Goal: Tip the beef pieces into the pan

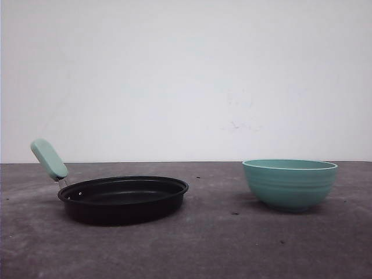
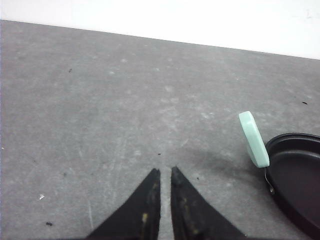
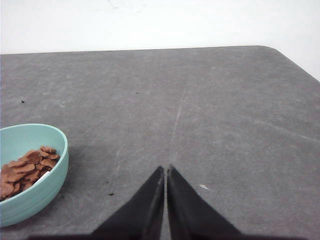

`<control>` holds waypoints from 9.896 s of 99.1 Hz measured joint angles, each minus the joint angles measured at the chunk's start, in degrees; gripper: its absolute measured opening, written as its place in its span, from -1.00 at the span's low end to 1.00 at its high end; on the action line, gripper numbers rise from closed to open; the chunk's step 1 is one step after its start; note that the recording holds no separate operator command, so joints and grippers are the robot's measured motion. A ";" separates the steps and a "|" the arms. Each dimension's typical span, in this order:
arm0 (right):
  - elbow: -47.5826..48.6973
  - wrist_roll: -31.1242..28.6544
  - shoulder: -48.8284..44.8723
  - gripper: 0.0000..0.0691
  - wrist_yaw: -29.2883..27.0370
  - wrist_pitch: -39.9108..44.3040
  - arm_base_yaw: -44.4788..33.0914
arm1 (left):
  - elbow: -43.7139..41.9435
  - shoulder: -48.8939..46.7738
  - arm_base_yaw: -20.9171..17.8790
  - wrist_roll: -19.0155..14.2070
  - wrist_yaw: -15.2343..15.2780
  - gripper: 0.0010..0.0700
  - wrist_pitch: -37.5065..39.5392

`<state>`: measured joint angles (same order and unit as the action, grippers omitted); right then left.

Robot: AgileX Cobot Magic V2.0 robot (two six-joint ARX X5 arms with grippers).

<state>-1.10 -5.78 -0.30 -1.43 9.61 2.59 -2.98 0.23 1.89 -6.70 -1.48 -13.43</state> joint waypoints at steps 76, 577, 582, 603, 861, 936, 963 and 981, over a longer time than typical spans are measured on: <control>0.00 0.00 0.00 -0.97 0.00 0.00 0.00 | 0.00 0.00 0.00 0.00 0.00 -0.99 0.00; -69.24 -2.03 -39.85 0.98 8.96 37.13 1.27 | -25.68 81.90 10.29 -39.23 -16.39 -0.48 33.40; -69.24 -2.03 -39.85 0.98 8.96 37.57 1.27 | -25.68 81.90 10.29 -39.23 -16.31 -0.68 33.75; -69.24 -2.10 -39.85 0.98 8.98 39.43 1.27 | -25.66 81.90 10.25 -39.15 -16.37 -0.86 34.88; -67.71 -0.42 -101.50 -0.63 23.82 31.26 4.35 | -32.68 49.53 17.38 -27.34 -21.49 -0.86 -1.75; -67.69 -0.24 -100.83 -0.95 28.02 28.11 5.18 | -32.68 49.53 17.38 -27.17 -20.90 -0.86 -2.01; -68.96 -1.77 -87.36 -0.95 23.54 23.28 5.44 | -32.68 49.53 17.77 -27.19 -20.85 -0.86 -3.10; -71.97 -4.20 -76.06 -0.95 22.95 21.53 7.78 | -32.68 49.53 18.58 -29.29 -21.24 -0.86 -3.08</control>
<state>-73.08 -9.98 -76.36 21.52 31.14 10.37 -35.66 49.76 20.47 -35.99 -22.72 -16.51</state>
